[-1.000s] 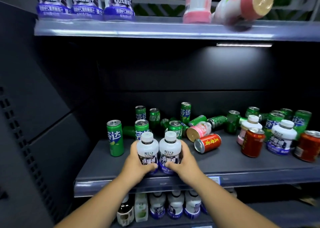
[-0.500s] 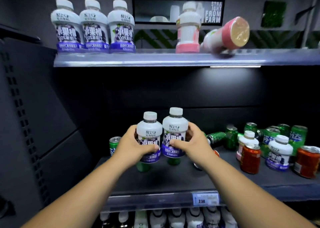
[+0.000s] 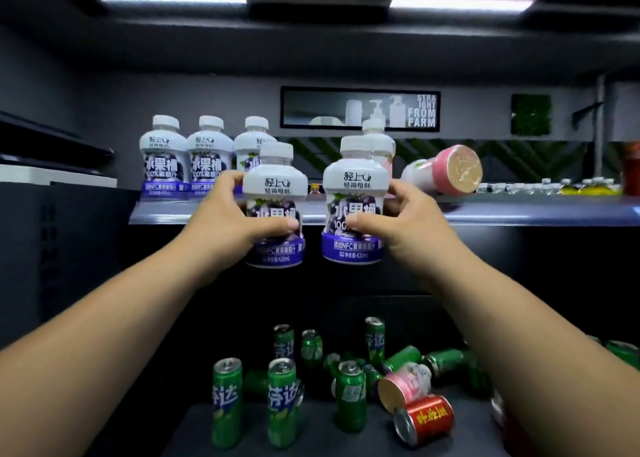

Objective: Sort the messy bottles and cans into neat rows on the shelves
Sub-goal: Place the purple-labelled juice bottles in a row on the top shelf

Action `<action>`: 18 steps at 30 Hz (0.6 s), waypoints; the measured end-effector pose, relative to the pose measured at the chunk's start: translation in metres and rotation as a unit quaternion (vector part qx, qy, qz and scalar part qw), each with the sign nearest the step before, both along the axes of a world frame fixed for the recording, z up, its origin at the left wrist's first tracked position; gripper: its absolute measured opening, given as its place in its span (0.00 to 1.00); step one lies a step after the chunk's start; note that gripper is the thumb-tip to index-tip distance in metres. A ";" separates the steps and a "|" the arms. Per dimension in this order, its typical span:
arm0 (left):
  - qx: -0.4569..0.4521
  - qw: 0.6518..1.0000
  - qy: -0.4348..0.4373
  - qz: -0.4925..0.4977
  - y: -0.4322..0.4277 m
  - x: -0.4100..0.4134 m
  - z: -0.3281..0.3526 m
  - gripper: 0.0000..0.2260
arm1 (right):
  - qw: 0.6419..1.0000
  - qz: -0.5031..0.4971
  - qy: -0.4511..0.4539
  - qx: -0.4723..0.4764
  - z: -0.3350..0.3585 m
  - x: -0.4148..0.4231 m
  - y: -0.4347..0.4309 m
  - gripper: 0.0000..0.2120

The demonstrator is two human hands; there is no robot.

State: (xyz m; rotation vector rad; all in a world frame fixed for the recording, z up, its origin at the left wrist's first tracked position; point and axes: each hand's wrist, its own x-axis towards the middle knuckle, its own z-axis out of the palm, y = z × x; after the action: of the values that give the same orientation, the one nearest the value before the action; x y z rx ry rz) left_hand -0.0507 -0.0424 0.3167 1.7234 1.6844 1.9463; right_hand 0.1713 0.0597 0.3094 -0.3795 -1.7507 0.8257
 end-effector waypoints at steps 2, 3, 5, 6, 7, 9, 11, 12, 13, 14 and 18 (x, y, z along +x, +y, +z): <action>0.013 1.000 -0.001 -0.003 0.001 -0.002 0.021 0.38 | 1.000 -0.004 0.012 0.007 0.020 -0.005 0.002 0.22; 0.019 1.000 -0.003 -0.002 0.003 -0.003 0.031 0.36 | 1.000 -0.006 0.021 0.010 0.029 -0.008 0.005 0.21; 0.025 1.000 -0.006 -0.001 0.006 -0.003 0.050 0.33 | 0.999 -0.013 0.040 0.008 0.047 -0.018 0.013 0.20; 0.025 1.000 -0.008 0.001 0.007 -0.003 0.058 0.32 | 0.999 -0.016 0.049 0.004 0.056 -0.023 0.018 0.20; 0.026 1.000 -0.008 0.002 0.009 -0.004 0.065 0.30 | 0.998 -0.016 0.057 -0.003 0.063 -0.029 0.023 0.21; 0.027 1.000 -0.005 0.008 0.013 -0.004 0.077 0.30 | 0.997 -0.010 0.070 -0.024 0.074 -0.041 0.033 0.26; 0.027 0.999 0.003 0.023 0.015 -0.006 0.085 0.30 | 0.996 -0.004 0.075 -0.042 0.079 -0.054 0.043 0.28; 0.027 0.999 0.004 0.029 0.016 -0.006 0.087 0.30 | 0.996 0.000 0.077 -0.046 0.080 -0.061 0.049 0.26; 0.026 0.999 0.006 0.034 0.018 -0.008 0.089 0.30 | 0.996 -0.002 0.079 -0.048 0.080 -0.067 0.054 0.24; 0.025 0.999 0.008 0.040 0.020 -0.010 0.090 0.30 | 0.996 -0.010 0.081 -0.049 0.080 -0.074 0.059 0.24; 0.020 0.998 0.019 0.064 0.027 -0.015 0.091 0.30 | 0.997 -0.035 0.070 -0.027 0.081 -0.090 0.077 0.25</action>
State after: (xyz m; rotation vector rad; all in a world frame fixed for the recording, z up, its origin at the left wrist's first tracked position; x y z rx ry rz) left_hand -0.0657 -0.0152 0.4073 1.7172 1.8251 2.0242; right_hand 0.0814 0.1371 0.3907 -0.4069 -1.5794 0.8313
